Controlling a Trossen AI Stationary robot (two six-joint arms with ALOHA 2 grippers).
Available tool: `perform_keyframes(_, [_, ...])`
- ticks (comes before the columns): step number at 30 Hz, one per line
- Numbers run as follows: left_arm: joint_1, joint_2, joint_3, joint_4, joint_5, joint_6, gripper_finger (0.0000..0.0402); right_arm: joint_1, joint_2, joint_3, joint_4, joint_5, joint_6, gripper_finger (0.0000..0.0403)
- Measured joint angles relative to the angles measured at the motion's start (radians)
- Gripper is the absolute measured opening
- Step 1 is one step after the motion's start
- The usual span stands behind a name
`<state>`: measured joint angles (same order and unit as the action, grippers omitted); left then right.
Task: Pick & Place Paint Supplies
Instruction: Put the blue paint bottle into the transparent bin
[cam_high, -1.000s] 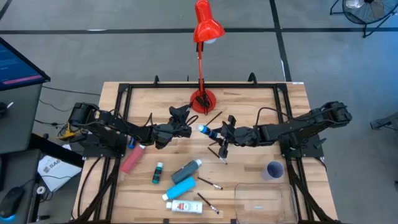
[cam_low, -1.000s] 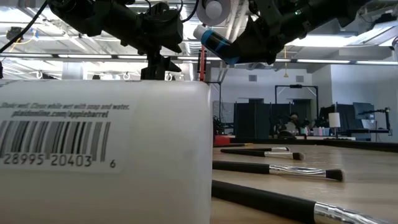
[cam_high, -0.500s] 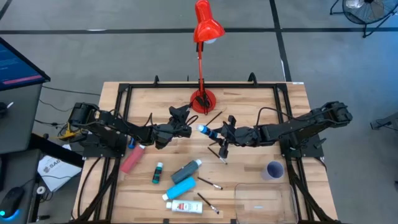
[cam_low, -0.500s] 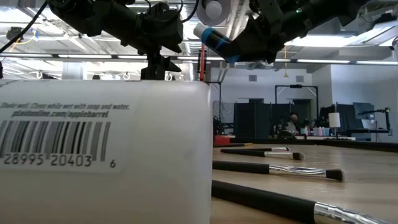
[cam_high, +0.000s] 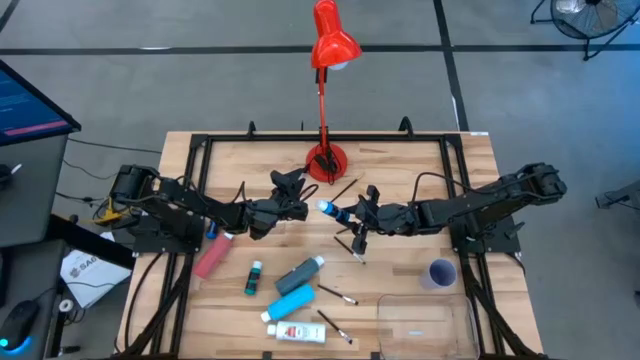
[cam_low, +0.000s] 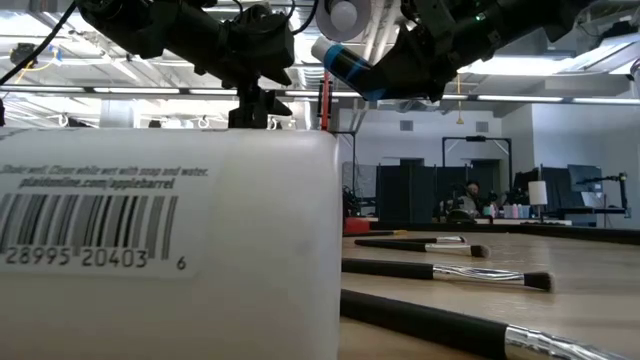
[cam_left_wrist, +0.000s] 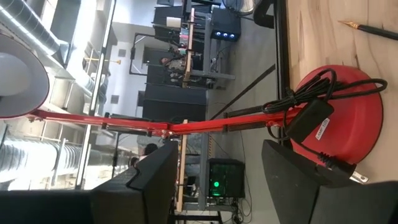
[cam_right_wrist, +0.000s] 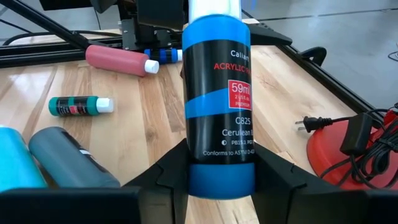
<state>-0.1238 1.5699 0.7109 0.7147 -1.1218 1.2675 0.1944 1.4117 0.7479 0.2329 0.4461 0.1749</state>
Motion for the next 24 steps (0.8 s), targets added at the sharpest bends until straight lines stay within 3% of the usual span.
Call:
perform_keyframes(11, [0.000, 0.000, 0.000, 0.000, 0.000, -0.058, 0.0204, 0.000, 0.000, 0.000, 0.000, 0.000, 0.000, 0.0125])
perform_keyframes(15, [0.000, 0.000, -0.001, -0.002, 0.001, -0.181, 0.0204, 0.001, 0.000, 0.000, 0.000, -0.001, 0.001, 0.0125])
perform_keyframes(19, [0.005, 0.000, -0.043, -0.004, 0.032, -0.411, 0.0204, 0.006, 0.000, 0.000, 0.000, -0.001, 0.002, 0.0125])
perform_keyframes(21, [0.018, 0.000, -0.077, -0.002, 0.123, -0.591, 0.0204, 0.009, 0.000, 0.000, 0.000, -0.002, 0.001, 0.0125])
perform_keyframes(24, [0.066, 0.000, -0.129, 0.007, 0.434, -0.894, 0.0204, 0.016, 0.000, 0.000, 0.000, -0.002, 0.001, 0.0125])
